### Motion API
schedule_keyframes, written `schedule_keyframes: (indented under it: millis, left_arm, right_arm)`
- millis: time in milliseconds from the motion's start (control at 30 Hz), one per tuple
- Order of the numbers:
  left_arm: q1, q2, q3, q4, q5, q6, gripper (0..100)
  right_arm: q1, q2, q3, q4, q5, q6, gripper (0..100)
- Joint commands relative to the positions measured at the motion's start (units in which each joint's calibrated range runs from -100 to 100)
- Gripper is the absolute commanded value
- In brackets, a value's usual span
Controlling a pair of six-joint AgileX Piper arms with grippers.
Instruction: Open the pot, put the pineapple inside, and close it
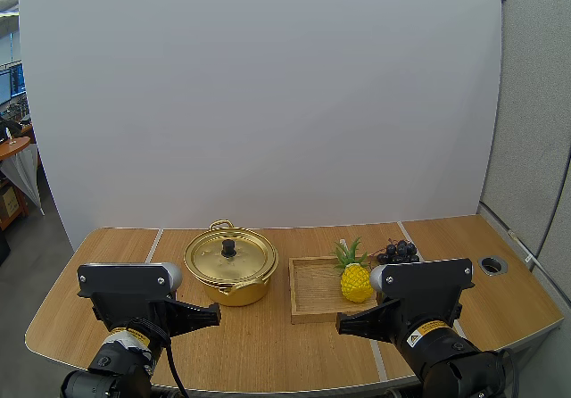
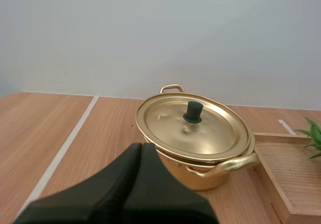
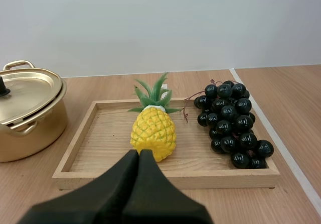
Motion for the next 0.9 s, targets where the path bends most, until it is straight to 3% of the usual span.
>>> schedule_keyframes:
  millis: [0,667,867]
  left_arm:
    - [0.13,-0.3,0.1,0.1,-1.2,-0.6,0]
    - [0.13,-0.3,0.1,-1.2,-1.2,-0.6,0]
    - [0.13,-0.3,-7.2,-0.8,-1.0,-0.6,0]
  right_arm:
    - [-0.3,-0.4,0.0,-0.1,-0.1,0.2,0]
    - [-0.3,-0.4,0.0,-1.3,-0.2,0.6,0]
    - [-0.3,-0.4,-4.1,-1.5,0.6,0.6,0]
